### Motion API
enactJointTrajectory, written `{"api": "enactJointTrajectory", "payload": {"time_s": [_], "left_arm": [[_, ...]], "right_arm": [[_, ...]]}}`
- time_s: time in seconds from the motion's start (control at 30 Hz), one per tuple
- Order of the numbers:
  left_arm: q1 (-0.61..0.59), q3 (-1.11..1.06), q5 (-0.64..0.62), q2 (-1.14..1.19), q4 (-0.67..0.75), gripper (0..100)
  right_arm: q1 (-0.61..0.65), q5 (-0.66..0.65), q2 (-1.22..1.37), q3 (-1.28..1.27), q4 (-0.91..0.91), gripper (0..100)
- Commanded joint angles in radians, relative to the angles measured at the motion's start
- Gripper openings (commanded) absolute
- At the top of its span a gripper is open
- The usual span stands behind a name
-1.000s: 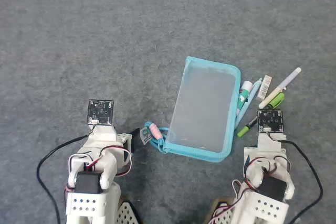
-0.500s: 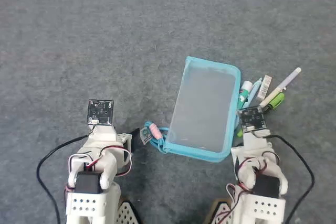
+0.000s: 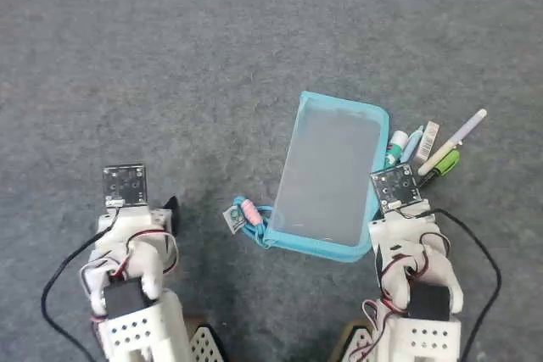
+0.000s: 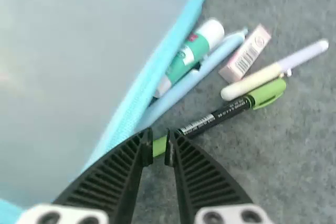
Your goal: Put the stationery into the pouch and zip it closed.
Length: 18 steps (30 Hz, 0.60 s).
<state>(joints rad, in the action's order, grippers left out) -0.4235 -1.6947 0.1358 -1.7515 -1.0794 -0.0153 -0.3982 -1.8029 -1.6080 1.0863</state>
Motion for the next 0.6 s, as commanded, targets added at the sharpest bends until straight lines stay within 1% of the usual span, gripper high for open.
{"api": "enactJointTrajectory", "payload": {"time_s": [0.0,0.07,0.17,0.43,0.47,0.57], "left_arm": [[-0.031,0.004,0.029,0.018,0.035,24],[-0.031,0.004,0.029,0.018,0.035,24],[-0.029,0.004,0.029,0.018,0.035,24],[-0.029,0.004,0.029,0.018,0.035,24],[-0.029,0.004,0.029,0.018,0.035,24],[-0.029,0.004,0.029,0.018,0.035,24]], "right_arm": [[0.071,0.018,0.001,0.144,0.087,5.9],[0.124,0.018,0.047,0.172,0.11,6.1],[0.166,0.018,0.18,0.216,0.081,6.3],[0.288,0.025,0.708,0.39,0.031,6.3],[0.297,0.034,0.766,0.405,0.01,6.3],[0.308,0.123,0.929,0.46,-0.062,6.3]]}}
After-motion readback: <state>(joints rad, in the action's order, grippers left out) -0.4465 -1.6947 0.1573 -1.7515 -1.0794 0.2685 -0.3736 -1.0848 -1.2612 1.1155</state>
